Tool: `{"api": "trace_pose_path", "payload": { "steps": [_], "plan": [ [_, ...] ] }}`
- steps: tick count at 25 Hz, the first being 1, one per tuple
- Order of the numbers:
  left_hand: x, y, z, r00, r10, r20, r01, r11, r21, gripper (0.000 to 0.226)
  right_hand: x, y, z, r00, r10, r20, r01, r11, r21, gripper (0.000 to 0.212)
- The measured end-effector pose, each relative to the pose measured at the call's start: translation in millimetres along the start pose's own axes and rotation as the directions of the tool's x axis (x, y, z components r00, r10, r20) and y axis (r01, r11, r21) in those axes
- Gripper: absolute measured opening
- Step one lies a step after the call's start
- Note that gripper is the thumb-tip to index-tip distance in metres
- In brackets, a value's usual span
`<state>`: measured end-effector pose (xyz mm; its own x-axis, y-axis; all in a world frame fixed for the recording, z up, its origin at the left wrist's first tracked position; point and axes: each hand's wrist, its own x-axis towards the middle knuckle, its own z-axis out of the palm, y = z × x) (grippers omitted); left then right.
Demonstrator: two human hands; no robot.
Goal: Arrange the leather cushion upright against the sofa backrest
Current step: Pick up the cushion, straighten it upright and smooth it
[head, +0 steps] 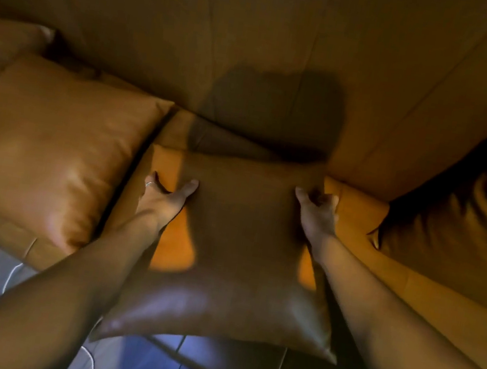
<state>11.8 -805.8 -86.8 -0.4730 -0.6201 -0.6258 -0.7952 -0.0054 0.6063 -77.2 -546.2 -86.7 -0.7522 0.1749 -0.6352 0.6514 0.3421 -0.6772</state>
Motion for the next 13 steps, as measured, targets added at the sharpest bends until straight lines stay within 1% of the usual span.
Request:
{"api": "trace_pose_path", "payload": {
  "steps": [2, 4, 6, 9, 11, 13],
  "plan": [
    [7, 0, -2, 1.000, -0.001, 0.013, 0.003, 0.991, -0.132, 0.129, 9, 2, -2, 0.999, 0.032, 0.003, -0.032, 0.996, 0.088, 0.055],
    [10, 0, -1, 1.000, -0.021, -0.006, 0.019, 0.977, -0.213, 0.132, 14, 3, -4, 0.999, 0.052, 0.014, -0.054, 0.986, 0.159, 0.058],
    [7, 4, 0, 0.998, -0.049, -0.044, 0.037, 0.972, -0.233, 0.131, 13, 2, -6, 0.996, 0.064, 0.058, -0.076, 0.972, 0.222, 0.064],
    [-2, 19, -2, 0.990, -0.076, -0.116, 0.051, 0.977, -0.206, 0.119, 10, -3, -13, 0.989, 0.077, 0.127, -0.109, 0.957, 0.267, 0.090],
    [-11, 37, -3, 0.993, -0.027, -0.117, -0.001, 0.973, -0.232, 0.121, 2, -14, -26, 0.990, 0.068, 0.122, -0.105, 0.940, 0.325, 0.087],
    [-23, 64, -2, 0.995, 0.039, -0.097, -0.066, 0.954, -0.292, 0.124, -8, -30, -44, 0.996, 0.044, 0.084, -0.073, 0.924, 0.376, 0.077]
  ]
}}
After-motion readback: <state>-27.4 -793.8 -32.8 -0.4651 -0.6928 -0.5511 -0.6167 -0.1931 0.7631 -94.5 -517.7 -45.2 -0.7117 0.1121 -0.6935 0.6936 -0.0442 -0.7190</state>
